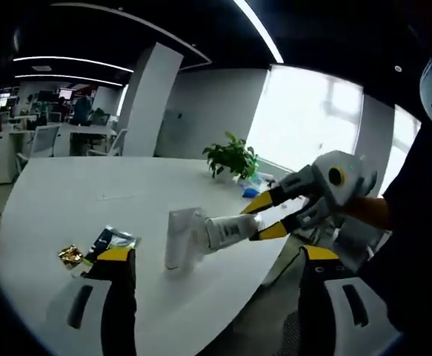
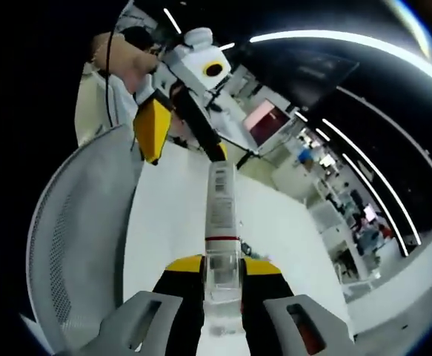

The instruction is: Arrange the skincare products in the storage area until every visible bottle or jar stands upright without overlapping.

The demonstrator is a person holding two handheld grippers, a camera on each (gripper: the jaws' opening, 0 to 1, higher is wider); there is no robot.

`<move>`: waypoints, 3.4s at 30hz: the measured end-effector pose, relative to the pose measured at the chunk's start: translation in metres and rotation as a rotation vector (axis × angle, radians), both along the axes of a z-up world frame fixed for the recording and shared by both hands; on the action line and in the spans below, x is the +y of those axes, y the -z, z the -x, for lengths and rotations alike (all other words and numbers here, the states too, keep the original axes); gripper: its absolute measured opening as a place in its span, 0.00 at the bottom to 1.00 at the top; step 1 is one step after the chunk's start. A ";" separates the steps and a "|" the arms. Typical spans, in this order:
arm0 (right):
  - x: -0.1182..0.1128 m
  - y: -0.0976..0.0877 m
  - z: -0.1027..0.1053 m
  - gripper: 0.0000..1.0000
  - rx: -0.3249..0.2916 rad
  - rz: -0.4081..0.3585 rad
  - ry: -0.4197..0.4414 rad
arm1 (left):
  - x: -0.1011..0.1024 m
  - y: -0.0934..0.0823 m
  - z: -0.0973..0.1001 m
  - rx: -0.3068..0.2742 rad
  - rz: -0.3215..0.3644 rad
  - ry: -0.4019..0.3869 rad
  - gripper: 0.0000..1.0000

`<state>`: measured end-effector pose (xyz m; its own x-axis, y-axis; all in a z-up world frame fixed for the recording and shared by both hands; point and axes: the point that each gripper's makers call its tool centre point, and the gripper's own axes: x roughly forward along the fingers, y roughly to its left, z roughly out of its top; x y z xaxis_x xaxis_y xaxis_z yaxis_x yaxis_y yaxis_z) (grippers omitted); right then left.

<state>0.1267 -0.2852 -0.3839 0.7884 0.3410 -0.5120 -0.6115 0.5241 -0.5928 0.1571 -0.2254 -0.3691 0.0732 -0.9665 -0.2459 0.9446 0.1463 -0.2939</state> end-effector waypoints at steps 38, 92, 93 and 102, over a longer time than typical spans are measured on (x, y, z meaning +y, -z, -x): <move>-0.013 -0.012 0.005 0.11 -0.079 0.099 0.038 | -0.032 -0.030 0.015 0.061 0.124 0.101 0.19; -0.026 -0.064 -0.030 0.25 0.265 -2.140 0.530 | -0.047 -0.073 0.015 -0.395 0.265 0.004 0.19; -0.027 -0.064 -0.030 0.24 0.270 -2.154 0.533 | -0.048 -0.073 0.015 -0.395 0.266 0.004 0.19; -0.035 -0.055 -0.032 0.13 0.259 -2.226 0.613 | -0.051 -0.061 0.017 -0.406 0.220 0.020 0.19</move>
<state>0.1588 -0.3204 -0.3288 0.9828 0.1471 0.1118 -0.1278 0.1042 0.9863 0.1402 -0.2762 -0.3084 0.1017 -0.9948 0.0099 0.9917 0.1022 0.0783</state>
